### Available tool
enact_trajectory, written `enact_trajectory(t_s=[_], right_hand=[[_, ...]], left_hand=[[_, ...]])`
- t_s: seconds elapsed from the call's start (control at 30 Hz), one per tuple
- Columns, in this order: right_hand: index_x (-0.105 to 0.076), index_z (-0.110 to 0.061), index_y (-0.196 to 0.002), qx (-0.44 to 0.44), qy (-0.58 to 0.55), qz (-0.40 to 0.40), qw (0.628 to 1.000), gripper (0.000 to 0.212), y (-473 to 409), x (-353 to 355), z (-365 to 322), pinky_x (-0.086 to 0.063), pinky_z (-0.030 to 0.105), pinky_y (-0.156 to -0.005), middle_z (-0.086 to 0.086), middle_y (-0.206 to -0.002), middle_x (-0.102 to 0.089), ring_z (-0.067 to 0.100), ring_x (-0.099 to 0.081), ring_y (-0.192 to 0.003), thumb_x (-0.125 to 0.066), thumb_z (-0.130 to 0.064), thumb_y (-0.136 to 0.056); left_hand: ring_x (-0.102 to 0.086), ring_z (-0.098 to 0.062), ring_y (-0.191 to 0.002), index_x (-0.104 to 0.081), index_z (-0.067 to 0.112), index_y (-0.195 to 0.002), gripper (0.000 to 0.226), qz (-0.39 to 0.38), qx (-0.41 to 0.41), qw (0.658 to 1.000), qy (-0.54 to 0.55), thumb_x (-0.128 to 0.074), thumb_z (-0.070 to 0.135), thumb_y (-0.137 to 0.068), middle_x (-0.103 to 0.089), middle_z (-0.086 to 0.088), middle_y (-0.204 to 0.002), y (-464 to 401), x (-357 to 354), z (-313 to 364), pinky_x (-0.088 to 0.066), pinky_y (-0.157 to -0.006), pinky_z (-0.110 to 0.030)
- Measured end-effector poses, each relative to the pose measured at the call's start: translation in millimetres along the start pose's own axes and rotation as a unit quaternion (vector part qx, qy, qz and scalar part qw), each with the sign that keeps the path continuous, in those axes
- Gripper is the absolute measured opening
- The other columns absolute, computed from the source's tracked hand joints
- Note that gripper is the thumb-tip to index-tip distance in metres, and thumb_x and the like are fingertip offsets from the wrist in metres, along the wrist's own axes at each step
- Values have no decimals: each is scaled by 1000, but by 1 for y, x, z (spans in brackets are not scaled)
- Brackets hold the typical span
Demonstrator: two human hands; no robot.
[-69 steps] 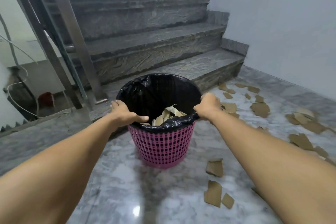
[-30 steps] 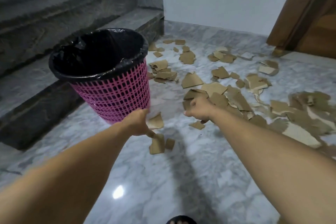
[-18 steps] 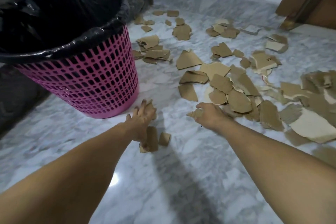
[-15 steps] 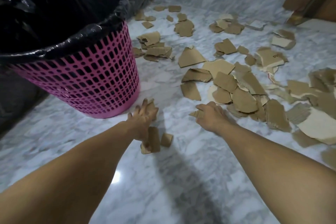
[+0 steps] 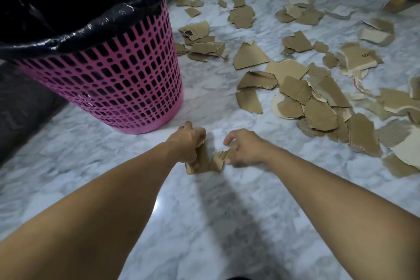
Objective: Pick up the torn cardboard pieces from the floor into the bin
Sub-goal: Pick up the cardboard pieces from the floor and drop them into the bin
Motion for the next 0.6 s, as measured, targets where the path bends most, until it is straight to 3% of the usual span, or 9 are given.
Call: enact_trajectory(t_s=[0.1, 0.2, 0.3, 0.4, 0.5, 0.6], right_hand=[[-61, -23, -122, 13, 132, 49, 990, 55, -1, -14, -8, -49, 26, -81, 1, -116, -60, 20, -62, -102, -82, -24, -72], [-63, -22, -114, 28, 176, 113, 977, 39, -2, -22, -10, -44, 29, -85, 6, -122, -55, 28, -55, -114, -75, -32, -78], [-62, -20, -100, 24, 166, 128, 977, 17, 2, -27, -9, -48, 34, -87, 7, -117, -53, 30, -54, -110, -66, -24, -83], [-57, -22, -88, 15, 143, 116, 983, 14, 8, -22, -5, -48, 30, -70, 8, -105, -65, 29, -61, -95, -69, -18, -80], [-58, -21, -89, -10, 110, 131, 985, 16, 18, 5, 10, -49, 28, -66, 6, -105, -66, 26, -63, -90, -68, -13, -80], [-69, -18, -99, -40, 84, 141, 986, 22, 39, 39, 31, -56, 30, -75, 5, -108, -67, 25, -65, -95, -72, -14, -77]], left_hand=[[-37, -23, -108, -46, 25, -116, 61, 12, 11, 999, 46, -78, 7, -67, -33, -4, -116, 5, -3, -2, -44, -72, -27], [-33, -24, -111, -45, 23, -117, 56, 18, 40, 997, 66, -71, 3, -72, -29, -6, -121, 9, -7, -2, -47, -76, -26], [-35, -27, -111, -41, 17, -115, 48, 18, 62, 995, 76, -62, -2, -75, -30, -9, -123, 11, -9, -1, -50, -76, -29], [-49, -26, -96, -42, 13, -111, 46, -3, 58, 993, 100, -65, -3, -75, -40, -8, -113, 13, -10, 3, -52, -64, -29], [-54, -22, -71, -47, 10, -106, 38, -45, 59, 982, 173, -65, -6, -77, -50, -7, -93, 16, -13, 8, -46, -45, -27], [-55, -21, -61, -50, 15, -86, 25, -76, 52, 967, 236, -60, -8, -83, -55, -10, -83, 16, -13, 20, -40, -45, -25]])
Point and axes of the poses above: each hand's wrist, its own y-axis away from the middle knuckle, its own x-axis out of the back of the hand, z = x × y, the point moved 10 cm from there along -y, towards the middle knuckle
